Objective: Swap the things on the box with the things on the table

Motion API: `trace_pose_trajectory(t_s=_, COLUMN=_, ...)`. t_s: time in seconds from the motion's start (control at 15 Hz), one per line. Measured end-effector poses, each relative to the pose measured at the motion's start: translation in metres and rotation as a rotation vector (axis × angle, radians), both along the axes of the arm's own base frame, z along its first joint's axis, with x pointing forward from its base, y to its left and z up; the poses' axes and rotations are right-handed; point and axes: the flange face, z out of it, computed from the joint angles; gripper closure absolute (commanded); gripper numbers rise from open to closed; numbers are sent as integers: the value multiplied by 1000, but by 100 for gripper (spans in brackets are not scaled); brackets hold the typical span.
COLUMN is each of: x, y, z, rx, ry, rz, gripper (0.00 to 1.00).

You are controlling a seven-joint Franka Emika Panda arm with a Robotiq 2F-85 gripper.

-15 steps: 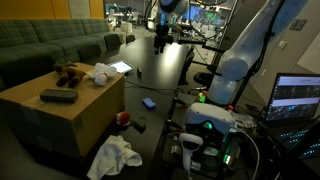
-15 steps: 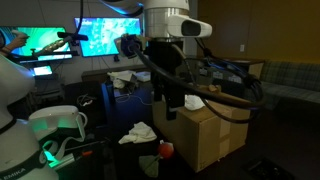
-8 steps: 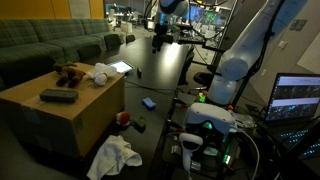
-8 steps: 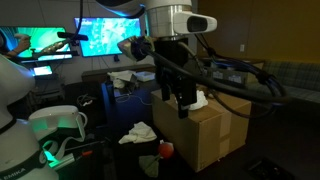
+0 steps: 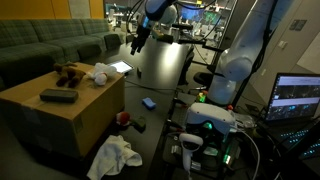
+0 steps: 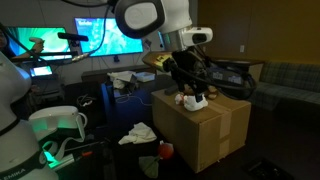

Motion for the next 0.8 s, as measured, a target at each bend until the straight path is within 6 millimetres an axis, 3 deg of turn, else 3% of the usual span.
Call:
trace_pose_trajectory(t_s=0.2, x=44, y=65, z=-25, rx=-2, ry=15, rz=49, gripper=0)
trace_pose_trajectory(t_s=0.4, x=89, y=117, z=-50, rx=5, ry=38, rz=83, gripper=0)
trace_pose_trajectory(t_s=0.6, x=133, y=149, z=-71, rx=-9, ry=51, rz=101, gripper=0)
trace_pose_trajectory(t_s=0.8, x=168, y=160, z=-90, rx=-46, ry=105, rz=106, gripper=0)
